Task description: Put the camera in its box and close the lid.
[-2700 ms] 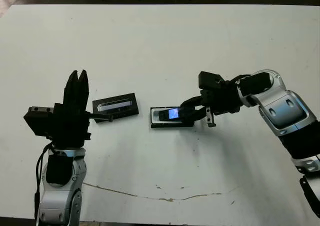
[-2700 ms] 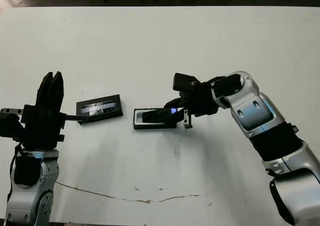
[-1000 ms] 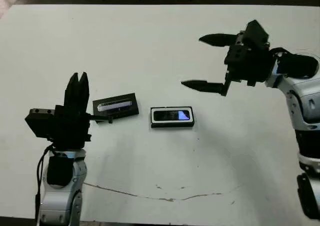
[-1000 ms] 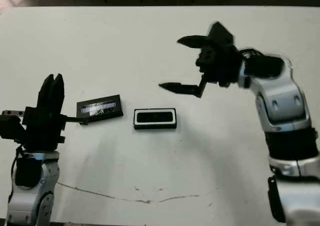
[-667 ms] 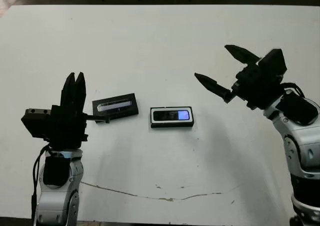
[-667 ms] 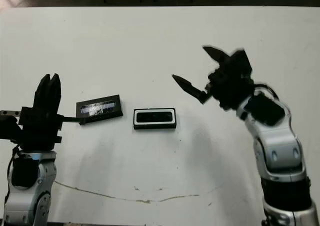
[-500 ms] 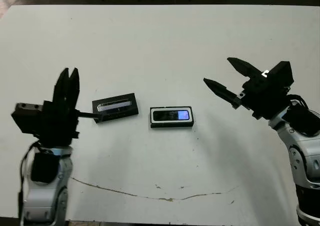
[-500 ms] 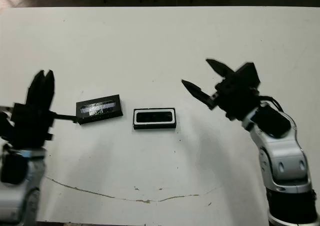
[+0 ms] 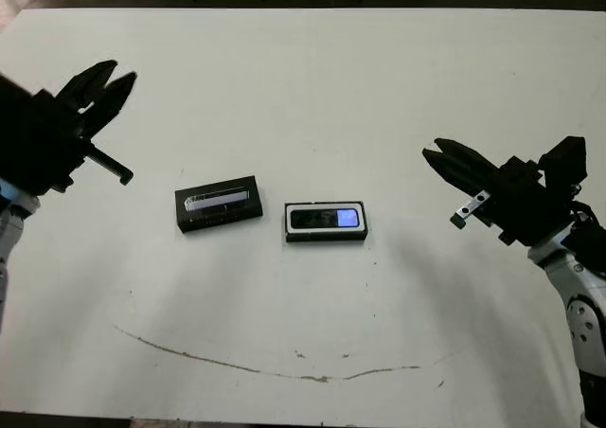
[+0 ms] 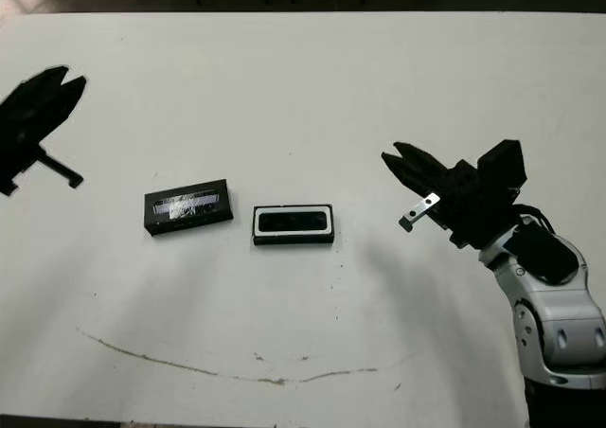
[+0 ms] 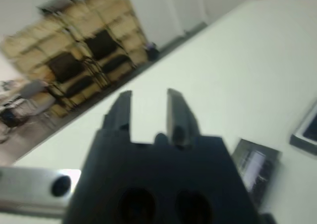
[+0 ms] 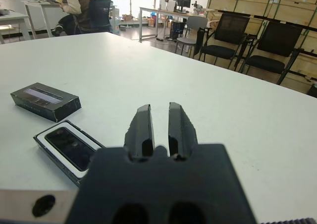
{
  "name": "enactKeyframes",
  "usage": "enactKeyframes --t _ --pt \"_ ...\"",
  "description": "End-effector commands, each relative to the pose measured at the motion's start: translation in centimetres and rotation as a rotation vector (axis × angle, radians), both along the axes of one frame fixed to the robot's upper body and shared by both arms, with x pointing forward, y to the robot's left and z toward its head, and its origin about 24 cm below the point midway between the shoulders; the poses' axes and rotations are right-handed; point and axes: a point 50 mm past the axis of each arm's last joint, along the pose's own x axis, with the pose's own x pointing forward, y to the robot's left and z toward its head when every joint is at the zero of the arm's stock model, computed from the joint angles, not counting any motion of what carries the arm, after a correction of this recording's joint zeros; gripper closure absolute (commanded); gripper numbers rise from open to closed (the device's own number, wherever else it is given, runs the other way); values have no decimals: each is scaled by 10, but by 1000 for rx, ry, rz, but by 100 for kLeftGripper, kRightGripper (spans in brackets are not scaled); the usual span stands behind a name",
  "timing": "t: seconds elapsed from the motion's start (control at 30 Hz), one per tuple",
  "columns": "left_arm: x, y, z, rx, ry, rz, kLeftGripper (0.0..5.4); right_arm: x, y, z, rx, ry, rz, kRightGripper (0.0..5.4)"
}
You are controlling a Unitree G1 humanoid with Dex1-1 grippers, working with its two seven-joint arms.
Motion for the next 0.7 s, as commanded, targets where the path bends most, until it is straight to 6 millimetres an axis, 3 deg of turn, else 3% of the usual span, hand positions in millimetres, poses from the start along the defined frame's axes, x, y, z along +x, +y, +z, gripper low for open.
enactKeyframes --t 0.03,0.23,0.53,0.7 --pt "13 -1 -8 55 187 -97 360 1 -4 -2 -4 25 -19 540" --pt "32 -12 -18 86 394 -324 223 1 -7 1 -29 23 -42 540" --pt "40 -25 -27 237 519 -490 7 2 -6 3 -55 24 -56 540" --pt "43 -26 -33 261 542 -545 3 2 -4 1 -74 28 -61 540"
